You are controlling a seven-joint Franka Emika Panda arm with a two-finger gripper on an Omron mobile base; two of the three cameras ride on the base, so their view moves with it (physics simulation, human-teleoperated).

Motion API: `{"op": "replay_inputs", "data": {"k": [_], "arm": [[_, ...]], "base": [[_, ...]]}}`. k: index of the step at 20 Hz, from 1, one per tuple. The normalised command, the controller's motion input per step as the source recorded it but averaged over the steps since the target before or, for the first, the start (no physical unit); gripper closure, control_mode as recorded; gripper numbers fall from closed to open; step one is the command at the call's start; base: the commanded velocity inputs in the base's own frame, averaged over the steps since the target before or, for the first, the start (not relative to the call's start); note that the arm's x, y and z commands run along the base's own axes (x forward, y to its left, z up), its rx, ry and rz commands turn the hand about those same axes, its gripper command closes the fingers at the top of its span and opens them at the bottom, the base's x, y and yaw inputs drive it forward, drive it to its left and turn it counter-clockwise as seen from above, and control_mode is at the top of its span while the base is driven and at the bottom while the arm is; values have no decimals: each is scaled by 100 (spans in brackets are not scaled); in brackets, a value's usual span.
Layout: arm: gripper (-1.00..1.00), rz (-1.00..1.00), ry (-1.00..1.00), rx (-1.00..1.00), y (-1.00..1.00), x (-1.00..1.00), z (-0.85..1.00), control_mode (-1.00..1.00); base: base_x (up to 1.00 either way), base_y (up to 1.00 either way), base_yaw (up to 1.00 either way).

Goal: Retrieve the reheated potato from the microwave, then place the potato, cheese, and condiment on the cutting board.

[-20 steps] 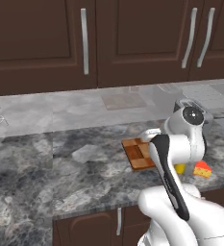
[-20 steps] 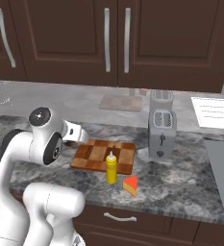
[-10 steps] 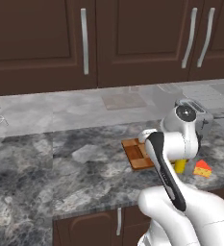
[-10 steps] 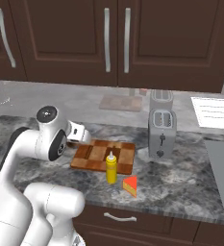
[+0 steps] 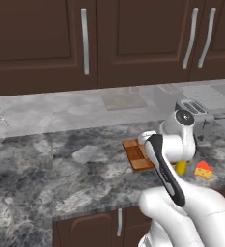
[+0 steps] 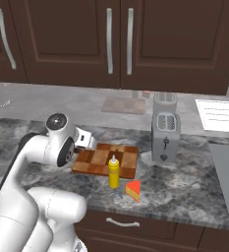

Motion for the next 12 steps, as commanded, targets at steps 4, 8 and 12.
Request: {"op": "replay_inputs", "data": {"k": [4,8,12], "arm": [[100,0,6,1,-1,21,-10,-100],[100,0,5,0,0,23,-17,-100],[100,0,2,0,0,22,-28,-100]], "base": [[0,0,0],[0,0,0],[0,0,0]]}}
